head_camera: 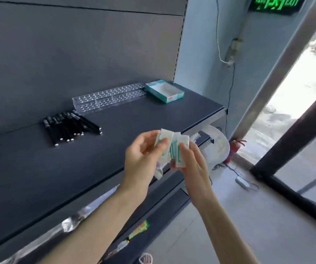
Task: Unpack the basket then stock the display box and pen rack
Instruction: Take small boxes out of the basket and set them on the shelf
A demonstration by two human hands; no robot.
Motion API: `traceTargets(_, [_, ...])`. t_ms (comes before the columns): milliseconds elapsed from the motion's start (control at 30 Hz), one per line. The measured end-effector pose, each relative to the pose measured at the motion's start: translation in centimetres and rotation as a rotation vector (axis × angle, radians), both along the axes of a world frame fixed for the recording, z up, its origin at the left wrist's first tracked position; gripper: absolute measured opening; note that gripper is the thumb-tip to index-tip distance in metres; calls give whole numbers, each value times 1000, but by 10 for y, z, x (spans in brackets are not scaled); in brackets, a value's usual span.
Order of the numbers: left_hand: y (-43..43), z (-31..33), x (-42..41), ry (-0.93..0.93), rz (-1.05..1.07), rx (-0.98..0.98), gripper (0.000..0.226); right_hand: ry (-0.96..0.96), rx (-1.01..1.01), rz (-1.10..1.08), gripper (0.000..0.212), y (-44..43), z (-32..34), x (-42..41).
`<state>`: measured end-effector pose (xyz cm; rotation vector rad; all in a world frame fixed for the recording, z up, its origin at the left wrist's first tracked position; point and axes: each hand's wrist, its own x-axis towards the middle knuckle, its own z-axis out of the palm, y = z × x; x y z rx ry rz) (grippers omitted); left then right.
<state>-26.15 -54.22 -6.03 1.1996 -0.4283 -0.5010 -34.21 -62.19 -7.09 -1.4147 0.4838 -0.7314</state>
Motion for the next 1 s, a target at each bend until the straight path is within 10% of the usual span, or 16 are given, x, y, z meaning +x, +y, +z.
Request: traceTargets(1000, [-397, -53, 110, 140, 594, 193, 19, 214, -218, 447, 17, -445, -41, 163])
